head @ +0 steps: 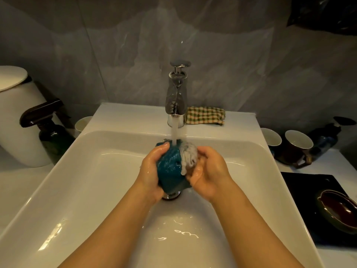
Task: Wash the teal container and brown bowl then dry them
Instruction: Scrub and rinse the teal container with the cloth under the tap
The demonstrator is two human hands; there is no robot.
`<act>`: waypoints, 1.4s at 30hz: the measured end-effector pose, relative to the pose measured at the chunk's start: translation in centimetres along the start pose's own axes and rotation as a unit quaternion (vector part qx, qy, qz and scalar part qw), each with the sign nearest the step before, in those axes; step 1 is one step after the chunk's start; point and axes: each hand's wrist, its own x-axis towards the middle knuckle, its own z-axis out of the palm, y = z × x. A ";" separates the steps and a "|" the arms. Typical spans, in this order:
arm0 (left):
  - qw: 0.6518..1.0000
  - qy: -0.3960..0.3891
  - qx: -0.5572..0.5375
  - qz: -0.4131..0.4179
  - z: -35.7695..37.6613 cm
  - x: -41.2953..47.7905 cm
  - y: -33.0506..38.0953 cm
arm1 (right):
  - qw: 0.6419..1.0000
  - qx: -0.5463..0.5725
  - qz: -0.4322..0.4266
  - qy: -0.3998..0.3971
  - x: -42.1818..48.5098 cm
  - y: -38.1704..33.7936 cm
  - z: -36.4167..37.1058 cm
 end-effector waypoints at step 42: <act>0.998 -0.018 -0.065 0.016 -1.3 -0.5 1.9 | 0.834 -0.498 -0.191 -0.138 -0.6 1.9 0.8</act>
